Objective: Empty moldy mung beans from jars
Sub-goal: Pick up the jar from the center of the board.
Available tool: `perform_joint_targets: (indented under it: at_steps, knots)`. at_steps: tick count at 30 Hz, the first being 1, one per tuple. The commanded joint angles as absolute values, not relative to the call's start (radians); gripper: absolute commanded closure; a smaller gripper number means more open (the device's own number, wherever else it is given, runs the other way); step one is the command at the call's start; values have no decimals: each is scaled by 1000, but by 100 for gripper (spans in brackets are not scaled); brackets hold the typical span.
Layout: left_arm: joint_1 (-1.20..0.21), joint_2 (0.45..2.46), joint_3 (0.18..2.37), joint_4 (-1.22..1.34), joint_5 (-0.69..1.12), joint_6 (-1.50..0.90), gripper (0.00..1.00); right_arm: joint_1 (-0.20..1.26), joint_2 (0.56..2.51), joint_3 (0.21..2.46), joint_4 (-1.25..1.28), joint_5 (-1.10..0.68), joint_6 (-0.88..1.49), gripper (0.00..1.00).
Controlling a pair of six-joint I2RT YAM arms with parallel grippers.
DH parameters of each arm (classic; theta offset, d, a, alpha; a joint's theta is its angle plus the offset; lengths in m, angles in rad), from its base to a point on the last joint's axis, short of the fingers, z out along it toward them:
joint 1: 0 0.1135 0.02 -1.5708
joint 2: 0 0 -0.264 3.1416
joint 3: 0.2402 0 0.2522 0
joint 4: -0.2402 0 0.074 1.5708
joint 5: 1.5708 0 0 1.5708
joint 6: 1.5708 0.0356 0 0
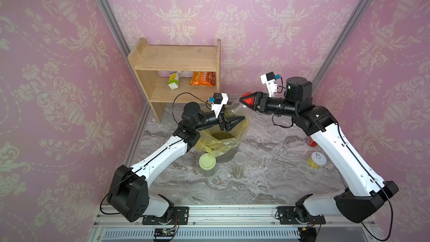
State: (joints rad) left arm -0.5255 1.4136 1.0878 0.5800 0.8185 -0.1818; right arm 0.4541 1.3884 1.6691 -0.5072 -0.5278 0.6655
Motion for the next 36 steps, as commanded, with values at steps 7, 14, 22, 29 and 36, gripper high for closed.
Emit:
perform_joint_targets:
  at_steps: [7,14,22,29,36]
  knots:
    - [-536,1405,1112,561,834,-156,73,466,1390,1657,-443,-513,687,21]
    - [-531,1392,1099,569,825,-169,74,465,1374,1644,-436,-457,644,9]
    - [-524,1366,1073,569,711,-164,75,466,1322,1601,-404,-369,648,4]
    - [-525,1366,1047,628,642,-179,75,474,1271,1526,-335,-307,671,7]
    - [-525,1378,1046,635,648,-184,75,500,1288,1523,-307,-304,669,9]
